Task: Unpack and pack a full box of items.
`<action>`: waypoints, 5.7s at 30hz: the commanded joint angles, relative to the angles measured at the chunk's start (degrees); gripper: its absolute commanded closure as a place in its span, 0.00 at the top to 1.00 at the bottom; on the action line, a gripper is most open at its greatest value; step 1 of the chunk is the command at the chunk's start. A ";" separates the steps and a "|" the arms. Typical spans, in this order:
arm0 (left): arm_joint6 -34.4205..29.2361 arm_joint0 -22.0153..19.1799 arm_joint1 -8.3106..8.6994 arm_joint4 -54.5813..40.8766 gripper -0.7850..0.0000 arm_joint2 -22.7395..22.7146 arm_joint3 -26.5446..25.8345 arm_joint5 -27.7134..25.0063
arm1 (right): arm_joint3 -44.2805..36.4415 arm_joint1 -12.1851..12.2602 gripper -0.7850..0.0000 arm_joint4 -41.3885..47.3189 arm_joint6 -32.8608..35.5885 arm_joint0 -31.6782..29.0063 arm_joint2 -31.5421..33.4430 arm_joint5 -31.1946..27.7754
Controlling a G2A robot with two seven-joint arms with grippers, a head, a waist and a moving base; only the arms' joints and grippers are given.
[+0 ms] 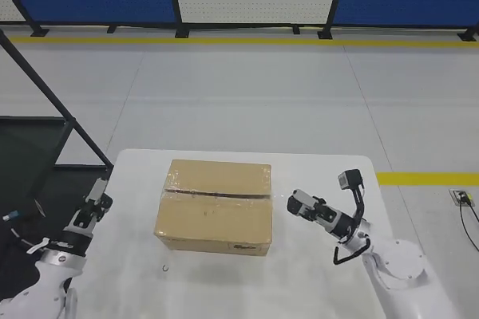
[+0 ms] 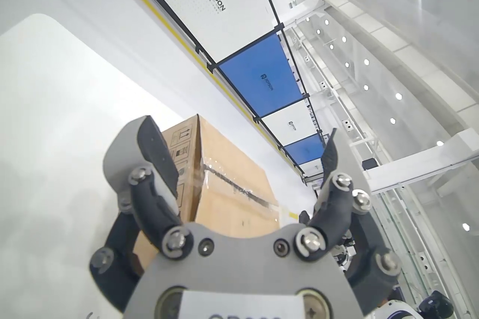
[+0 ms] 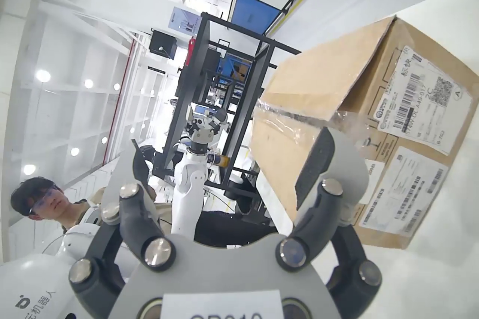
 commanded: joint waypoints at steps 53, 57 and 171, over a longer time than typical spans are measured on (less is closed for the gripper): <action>3.00 5.15 1.46 -7.40 1.00 -4.83 2.09 -3.70 | 26.02 -12.55 0.00 -6.46 -8.46 34.65 -37.07 29.33; 3.00 5.55 1.55 -8.08 1.00 -5.30 2.29 -4.11 | 28.26 -14.26 0.00 -5.76 -8.74 36.47 -39.02 29.50; 1.86 6.47 3.57 -7.90 1.00 -0.82 3.13 -5.23 | 27.48 -17.79 0.00 -13.87 0.15 29.57 -22.49 32.51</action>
